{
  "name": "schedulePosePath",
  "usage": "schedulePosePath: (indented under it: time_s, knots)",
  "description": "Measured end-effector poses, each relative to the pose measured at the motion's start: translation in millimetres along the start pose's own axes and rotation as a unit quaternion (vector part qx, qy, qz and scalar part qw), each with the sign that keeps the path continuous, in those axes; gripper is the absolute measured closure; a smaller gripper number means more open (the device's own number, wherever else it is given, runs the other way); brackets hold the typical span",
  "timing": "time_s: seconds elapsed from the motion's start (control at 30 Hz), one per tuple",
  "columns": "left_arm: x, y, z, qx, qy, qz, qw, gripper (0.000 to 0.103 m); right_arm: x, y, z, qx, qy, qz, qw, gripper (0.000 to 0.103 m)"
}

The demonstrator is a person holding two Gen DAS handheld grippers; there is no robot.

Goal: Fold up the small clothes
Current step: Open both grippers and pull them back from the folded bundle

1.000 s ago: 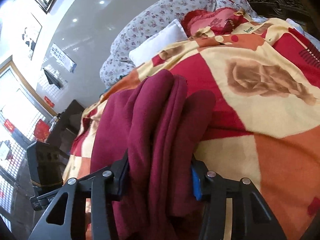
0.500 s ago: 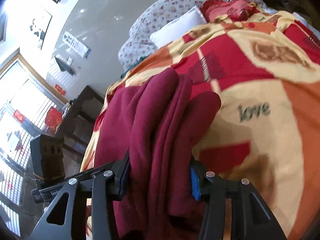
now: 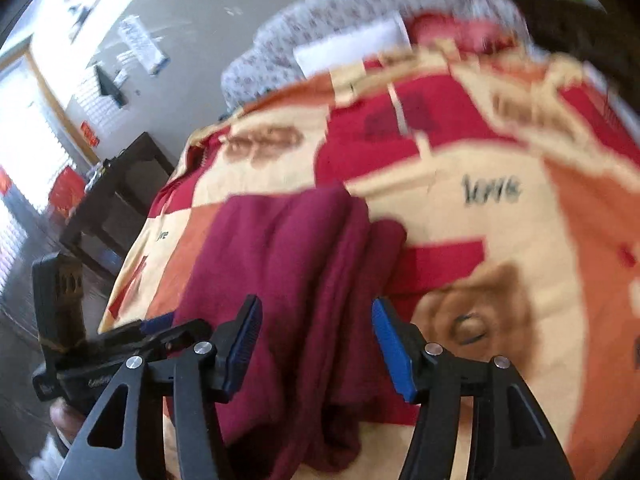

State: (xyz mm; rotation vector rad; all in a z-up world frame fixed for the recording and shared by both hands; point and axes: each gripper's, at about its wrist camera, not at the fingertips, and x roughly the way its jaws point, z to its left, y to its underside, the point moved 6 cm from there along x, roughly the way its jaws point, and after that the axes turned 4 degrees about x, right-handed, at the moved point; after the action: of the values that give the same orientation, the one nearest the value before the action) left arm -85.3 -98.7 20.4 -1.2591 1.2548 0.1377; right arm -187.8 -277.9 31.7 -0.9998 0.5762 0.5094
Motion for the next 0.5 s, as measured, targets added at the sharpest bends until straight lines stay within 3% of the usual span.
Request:
schedulePosePath:
  time_s: [0.1, 0.23, 0.37, 0.5]
  knots:
    - [-6.0, -4.1, -1.3, 0.021, -0.04, -0.019, 0.9988, 0.032, -18.6, 10.2, 33.7, -0.074, -0.036, 0.01, 0.997, 0.053]
    - [4.4, 0.6, -6.0, 0.035, -0.053, -0.008, 0.9979, 0.032, -16.5, 41.1, 60.3, -0.151, -0.043, 0.037, 0.987, 0.062]
    - [9.8, 5.5, -12.9, 0.036, -0.052, -0.017, 0.9979, 0.03, 9.9, 64.1, 46.6, -0.191, 0.038, 0.056, 0.979, 0.078]
    - [10.2, 4.7, -16.1, 0.041, -0.069, -0.034, 0.9962, 0.03, 20.7, 73.8, 22.7, -0.166, 0.044, 0.064, 0.983, 0.08]
